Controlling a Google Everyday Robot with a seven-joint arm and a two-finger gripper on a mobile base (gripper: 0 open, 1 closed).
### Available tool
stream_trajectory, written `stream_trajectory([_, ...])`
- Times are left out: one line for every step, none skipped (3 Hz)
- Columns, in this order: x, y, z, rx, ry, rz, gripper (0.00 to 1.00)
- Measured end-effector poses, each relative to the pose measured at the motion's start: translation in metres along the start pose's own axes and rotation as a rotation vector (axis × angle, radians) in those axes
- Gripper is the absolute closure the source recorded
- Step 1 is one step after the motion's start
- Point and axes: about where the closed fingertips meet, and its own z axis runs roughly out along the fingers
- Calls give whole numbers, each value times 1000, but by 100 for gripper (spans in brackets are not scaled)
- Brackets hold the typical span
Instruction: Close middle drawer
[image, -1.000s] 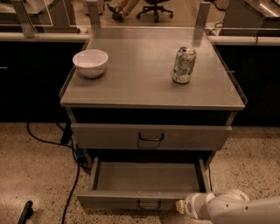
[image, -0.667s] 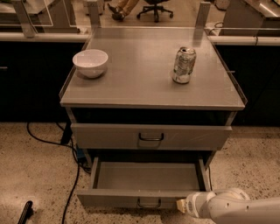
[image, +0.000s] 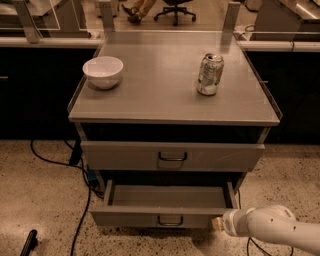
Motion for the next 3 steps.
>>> stream_trajectory([-19,-29,-6,13,-15,-12,100])
stream_trajectory([-54,-73,-6,10,-46,-7,100])
stream_trajectory([-55,-74,-3,11,-47,-8,100])
